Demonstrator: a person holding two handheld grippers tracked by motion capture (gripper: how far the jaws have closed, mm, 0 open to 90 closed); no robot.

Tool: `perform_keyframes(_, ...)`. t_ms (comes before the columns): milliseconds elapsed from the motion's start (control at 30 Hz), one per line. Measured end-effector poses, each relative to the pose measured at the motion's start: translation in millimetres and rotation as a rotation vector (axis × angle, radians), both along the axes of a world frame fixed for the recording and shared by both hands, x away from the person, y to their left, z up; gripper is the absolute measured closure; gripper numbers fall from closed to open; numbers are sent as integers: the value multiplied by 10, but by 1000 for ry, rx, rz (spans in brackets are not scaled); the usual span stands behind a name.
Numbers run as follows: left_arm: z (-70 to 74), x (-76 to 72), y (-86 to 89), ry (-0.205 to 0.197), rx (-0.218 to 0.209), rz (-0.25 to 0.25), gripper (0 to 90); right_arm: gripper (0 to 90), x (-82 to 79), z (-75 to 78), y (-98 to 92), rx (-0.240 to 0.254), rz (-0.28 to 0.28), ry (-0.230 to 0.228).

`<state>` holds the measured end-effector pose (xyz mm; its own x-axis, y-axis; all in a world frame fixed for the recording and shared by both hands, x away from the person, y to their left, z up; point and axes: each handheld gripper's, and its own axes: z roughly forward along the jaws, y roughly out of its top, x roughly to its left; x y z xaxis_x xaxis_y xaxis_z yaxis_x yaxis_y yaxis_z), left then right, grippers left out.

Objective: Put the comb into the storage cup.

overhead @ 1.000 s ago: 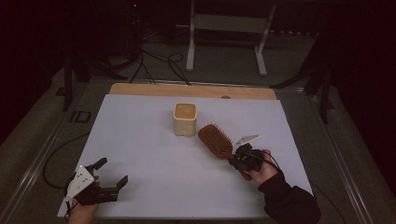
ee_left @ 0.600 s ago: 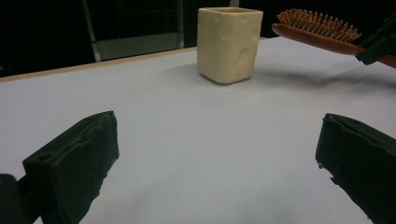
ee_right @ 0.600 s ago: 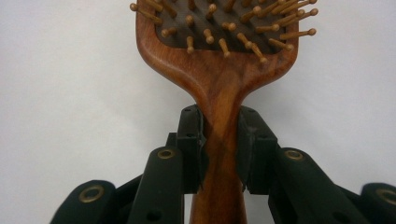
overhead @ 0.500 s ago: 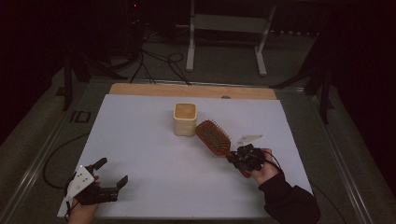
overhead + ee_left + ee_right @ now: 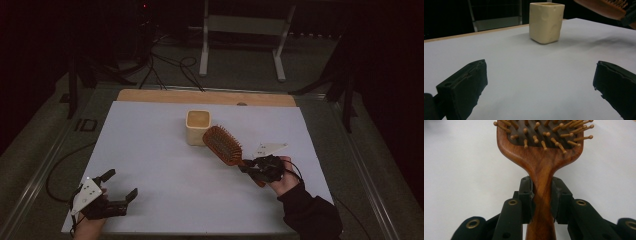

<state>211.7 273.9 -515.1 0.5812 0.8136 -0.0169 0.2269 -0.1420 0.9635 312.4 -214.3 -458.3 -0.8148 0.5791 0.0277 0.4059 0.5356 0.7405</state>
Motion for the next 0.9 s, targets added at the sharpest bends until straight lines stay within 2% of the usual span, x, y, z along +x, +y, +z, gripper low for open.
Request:
perform_keyframes(133, -1, 2, -5, 1, 0, -1, 2, 728, -15, 23, -1, 49, 46, -24)
perform_keyframes(167, -1, 2, -6, 2, 0, -1, 2, 728, -28, 27, 2, 53, 57, -43)
perform_keyframes(233, 1, 2, -10, 2, -1, -5, 2, 728, -40, 34, -2, 92, 76, -42)
perform_keyframes(267, 3, 2, -14, 0, 1, -6, 2, 728, -52, 36, -2, 105, 77, -57)
perform_keyframes(400, 10, -2, -26, 0, 5, -10, 1, 728, -55, 54, -14, 176, 90, -65)
perform_keyframes(567, 13, 8, -28, 6, 6, -6, 2, 728, -56, 73, -4, 213, 88, -85)
perform_keyframes(700, 40, 23, -45, 19, 4, 3, 2, 728, -39, 57, 4, 262, 88, -72)
perform_keyframes(833, 126, 49, -115, 31, 23, 11, 2, 729, -46, 46, 51, 262, 82, -90)
perform_keyframes(900, 202, 62, -151, 45, 17, 9, 2, 729, -48, 45, 73, 271, 88, -96)
